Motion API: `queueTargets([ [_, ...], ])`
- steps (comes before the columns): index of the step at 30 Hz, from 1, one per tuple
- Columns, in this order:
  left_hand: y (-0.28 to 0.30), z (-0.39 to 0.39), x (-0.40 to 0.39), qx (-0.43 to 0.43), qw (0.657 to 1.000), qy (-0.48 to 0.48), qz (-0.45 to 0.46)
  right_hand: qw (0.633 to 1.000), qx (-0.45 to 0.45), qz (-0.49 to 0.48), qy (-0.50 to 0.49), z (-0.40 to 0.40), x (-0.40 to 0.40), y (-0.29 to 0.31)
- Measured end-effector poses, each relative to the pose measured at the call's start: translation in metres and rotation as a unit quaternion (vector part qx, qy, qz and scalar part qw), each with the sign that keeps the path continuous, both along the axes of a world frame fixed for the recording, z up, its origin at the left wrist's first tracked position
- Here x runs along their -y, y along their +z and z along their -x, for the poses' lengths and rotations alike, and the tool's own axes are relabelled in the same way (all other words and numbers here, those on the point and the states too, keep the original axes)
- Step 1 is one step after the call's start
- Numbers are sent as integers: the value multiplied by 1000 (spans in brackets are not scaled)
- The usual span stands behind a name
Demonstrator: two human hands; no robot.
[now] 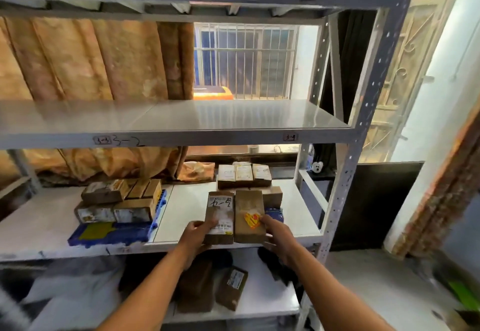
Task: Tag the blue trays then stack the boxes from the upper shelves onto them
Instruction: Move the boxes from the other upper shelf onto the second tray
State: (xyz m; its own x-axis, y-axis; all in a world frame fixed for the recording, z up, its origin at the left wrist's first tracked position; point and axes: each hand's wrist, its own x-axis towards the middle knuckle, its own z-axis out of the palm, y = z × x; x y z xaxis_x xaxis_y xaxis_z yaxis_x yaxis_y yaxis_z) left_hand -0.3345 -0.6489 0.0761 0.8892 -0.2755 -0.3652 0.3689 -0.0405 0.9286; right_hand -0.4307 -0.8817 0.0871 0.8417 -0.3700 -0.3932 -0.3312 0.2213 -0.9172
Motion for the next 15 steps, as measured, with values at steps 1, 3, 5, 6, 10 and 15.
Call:
queueTargets([
  [1,-4,-13,3,0,1000,0,-13,1000,-3,-3,-8,-13,2,-6],
  [3,-13,-43,9,5,999,-2,-31,1000,-7,-5,-16,-43,6,-16],
  [5,-16,-76,17,7,999,-1,-33,1000,-10,-3,-13,-74,13,-18],
  [6,-18,-94,21,4,999,-1,-35,1000,-10,2,-15,-90,16,-18],
  [10,-13,-158,46,33,998,5,-48,998,1,29,-55,-145,35,-13],
  [15,-2,-226,87,68,991,47,-103,989,-1,97,-115,-210,75,-6],
])
